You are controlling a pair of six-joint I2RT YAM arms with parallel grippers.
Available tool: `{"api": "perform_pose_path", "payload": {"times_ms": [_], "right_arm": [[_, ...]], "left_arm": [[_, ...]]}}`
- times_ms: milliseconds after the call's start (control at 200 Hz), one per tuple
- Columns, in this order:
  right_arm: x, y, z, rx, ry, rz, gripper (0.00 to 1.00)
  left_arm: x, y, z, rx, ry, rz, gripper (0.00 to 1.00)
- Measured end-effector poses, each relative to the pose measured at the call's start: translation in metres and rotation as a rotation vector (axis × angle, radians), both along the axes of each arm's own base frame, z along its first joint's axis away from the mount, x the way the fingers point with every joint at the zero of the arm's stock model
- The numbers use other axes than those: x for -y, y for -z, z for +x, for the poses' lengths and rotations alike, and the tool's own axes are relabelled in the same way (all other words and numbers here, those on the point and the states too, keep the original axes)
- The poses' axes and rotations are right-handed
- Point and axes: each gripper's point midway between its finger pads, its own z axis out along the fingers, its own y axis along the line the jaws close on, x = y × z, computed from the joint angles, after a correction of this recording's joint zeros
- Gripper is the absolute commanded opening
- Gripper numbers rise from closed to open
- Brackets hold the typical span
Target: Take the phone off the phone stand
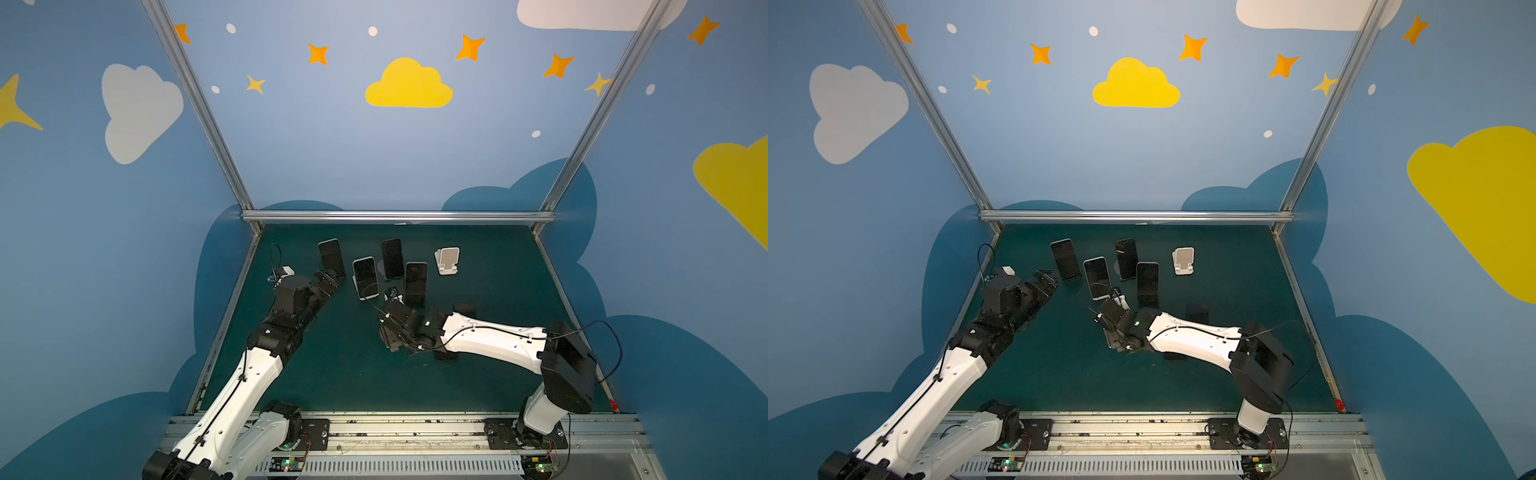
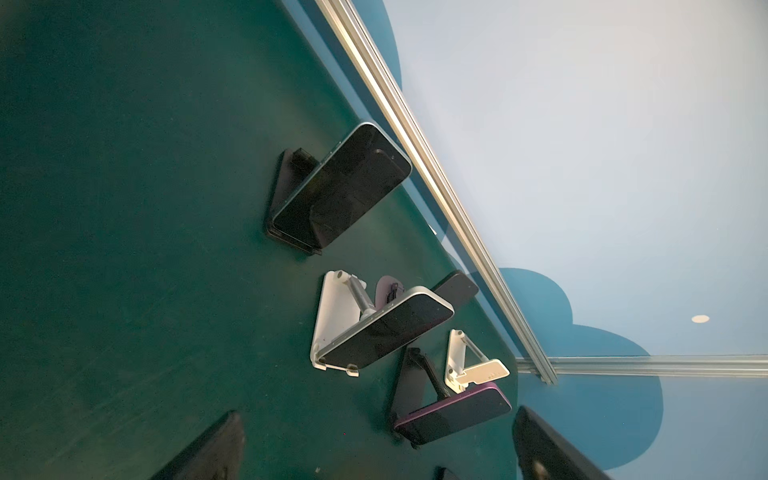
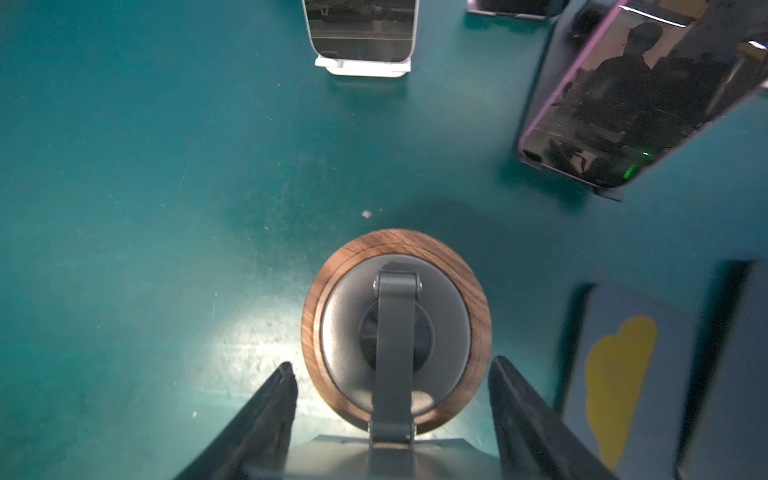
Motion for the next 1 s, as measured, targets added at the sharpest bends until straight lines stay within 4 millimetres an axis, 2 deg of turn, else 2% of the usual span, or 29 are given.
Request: {"api": "perform_pose_path", "payload": {"times_ms": [310,531,796,1001], "right_arm": [[0.041,-0.026,-0.001,0.051,0.028,-0.004,0.67],[0.092,-0.03,0.011,0.081,0.104,-0.037,0.66],[0.183,-0.053,0.052,0.232,0.335,-0.026,0.66],[0.232,-0.058,0.092,0.296,0.484,-0.004,0.64]], "left_arm": [[0.007,-0.004,0.001,0.016,0.035,-0.015,1.0],[0.013,-0.006,0.0,0.023,0.063,-0.018,1.0],[0.039,-0.011,-0.005,0.047,0.166,-0.026,1.0],[0.046,-0.016,-0.006,0.064,0.197,-0.034,1.0]]}}
